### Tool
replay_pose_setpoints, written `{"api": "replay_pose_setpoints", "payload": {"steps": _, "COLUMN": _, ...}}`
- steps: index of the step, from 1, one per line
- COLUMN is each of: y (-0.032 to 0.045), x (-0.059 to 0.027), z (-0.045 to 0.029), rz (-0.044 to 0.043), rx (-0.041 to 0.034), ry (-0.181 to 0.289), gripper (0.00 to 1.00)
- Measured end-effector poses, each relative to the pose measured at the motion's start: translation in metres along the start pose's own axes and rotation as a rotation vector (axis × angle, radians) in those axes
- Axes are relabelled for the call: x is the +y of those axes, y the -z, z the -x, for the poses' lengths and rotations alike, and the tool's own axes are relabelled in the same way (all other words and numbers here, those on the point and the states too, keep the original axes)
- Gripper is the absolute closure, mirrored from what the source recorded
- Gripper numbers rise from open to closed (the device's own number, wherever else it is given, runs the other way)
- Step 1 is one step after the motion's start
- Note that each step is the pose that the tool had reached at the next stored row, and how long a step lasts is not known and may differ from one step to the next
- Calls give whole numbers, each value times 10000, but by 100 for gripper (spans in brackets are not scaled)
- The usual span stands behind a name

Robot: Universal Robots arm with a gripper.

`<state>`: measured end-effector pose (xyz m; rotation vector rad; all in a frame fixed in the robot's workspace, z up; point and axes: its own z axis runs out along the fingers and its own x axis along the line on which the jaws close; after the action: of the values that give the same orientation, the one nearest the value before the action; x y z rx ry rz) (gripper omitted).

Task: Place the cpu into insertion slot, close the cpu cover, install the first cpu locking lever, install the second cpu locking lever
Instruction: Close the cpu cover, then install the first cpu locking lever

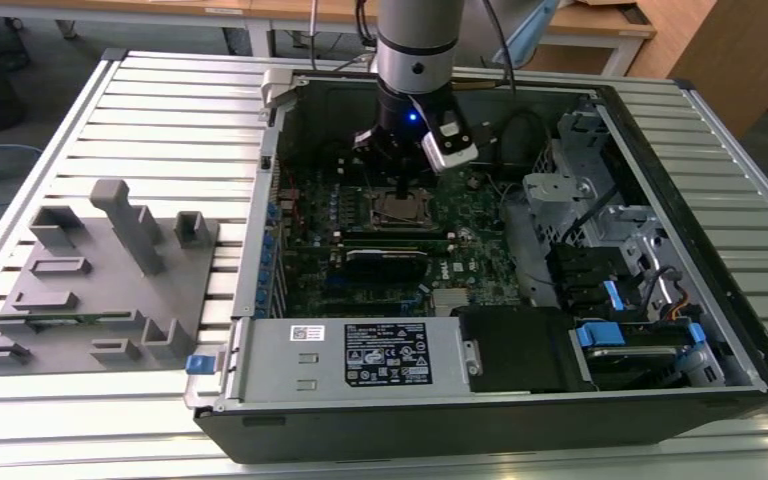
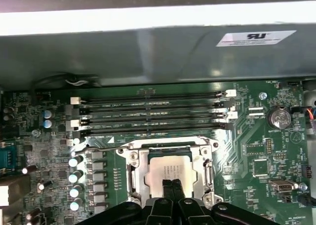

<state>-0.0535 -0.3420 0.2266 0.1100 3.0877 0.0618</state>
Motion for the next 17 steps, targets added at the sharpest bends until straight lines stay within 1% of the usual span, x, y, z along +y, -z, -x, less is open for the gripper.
{"api": "replay_pose_setpoints", "payload": {"steps": 17, "y": 12, "x": 2, "z": 5, "rz": -3, "rx": -1, "ry": 0, "gripper": 89}}
